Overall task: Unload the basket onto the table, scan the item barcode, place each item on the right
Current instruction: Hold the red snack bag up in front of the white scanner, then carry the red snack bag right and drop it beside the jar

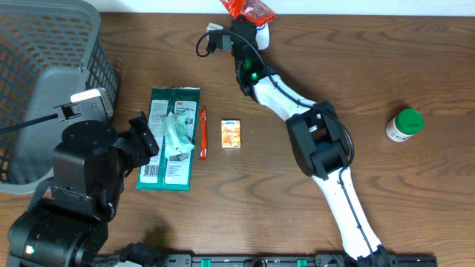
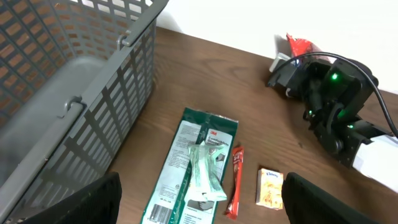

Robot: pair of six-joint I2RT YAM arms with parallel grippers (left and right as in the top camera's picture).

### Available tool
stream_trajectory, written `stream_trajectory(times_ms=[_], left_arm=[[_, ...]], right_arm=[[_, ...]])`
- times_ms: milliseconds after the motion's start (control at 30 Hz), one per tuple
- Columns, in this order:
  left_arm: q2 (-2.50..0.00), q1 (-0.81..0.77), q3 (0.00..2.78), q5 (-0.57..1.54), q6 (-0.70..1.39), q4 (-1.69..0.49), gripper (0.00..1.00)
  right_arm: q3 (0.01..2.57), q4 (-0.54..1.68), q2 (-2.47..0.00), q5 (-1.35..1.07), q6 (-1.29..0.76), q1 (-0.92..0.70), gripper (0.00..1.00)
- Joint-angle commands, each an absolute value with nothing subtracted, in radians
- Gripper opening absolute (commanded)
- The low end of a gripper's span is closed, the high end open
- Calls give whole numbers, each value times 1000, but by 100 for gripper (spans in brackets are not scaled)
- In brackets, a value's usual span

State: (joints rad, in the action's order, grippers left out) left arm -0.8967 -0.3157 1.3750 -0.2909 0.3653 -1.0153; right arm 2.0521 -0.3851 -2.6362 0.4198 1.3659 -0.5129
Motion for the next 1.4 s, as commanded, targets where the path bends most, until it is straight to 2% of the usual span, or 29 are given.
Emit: stream_trajectory(times_ms=[0, 333, 467, 567, 767, 900, 1033, 1133, 1167, 1200, 1233, 1267, 1300, 1333, 1367], left_arm=[[-894, -313, 1378, -301, 356, -1017, 82], [-894, -313, 1378, -301, 356, -1017, 82], [-894, -313, 1378, -301, 356, -1017, 82], [-894, -313, 1378, -301, 356, -1017, 82], [-894, -313, 1378, -301, 356, -1017, 82], [-894, -313, 1378, -301, 356, -1017, 82], [-894, -313, 1378, -301, 356, -1017, 82], [-894, -313, 1378, -301, 356, -1017, 82], [-894, -313, 1378, -301, 356, -1017, 82], [-894, -313, 1378, -301, 356, -1017, 82], [-894, -313, 1378, -301, 356, -1017, 82], [-894, -313, 1378, -301, 356, -1017, 82], [-894, -313, 1378, -301, 356, -1017, 82], [-894, -313, 1378, -301, 356, -1017, 82], [-894, -313, 1378, -301, 356, -1017, 82]], right_arm=[[2072, -379, -2648, 411, 1245, -530, 1], [2072, -358, -2636, 435, 1156, -522, 1], [2072, -358, -2584, 440, 1105, -514, 1], [2072, -271, -2482, 439, 1085, -510, 1], [2072, 29, -2277, 440, 919, -512, 1], [2072, 359, -2122, 436, 736, -509, 1], [2072, 763, -1993, 422, 428, -475, 1], [2072, 996, -1951, 187, 194, -421, 1], [2072, 1051, -1956, -23, 120, -394, 4], [2068, 1078, -1979, -209, 93, -374, 24], [2060, 1082, -1997, -294, 84, -368, 35], [2052, 1081, -2011, -337, 83, -367, 53], [2041, 1076, -2029, -363, 82, -367, 81], [2020, 1061, -2058, -371, 58, -369, 96], [1993, 1029, -2095, -368, -2, -372, 96]])
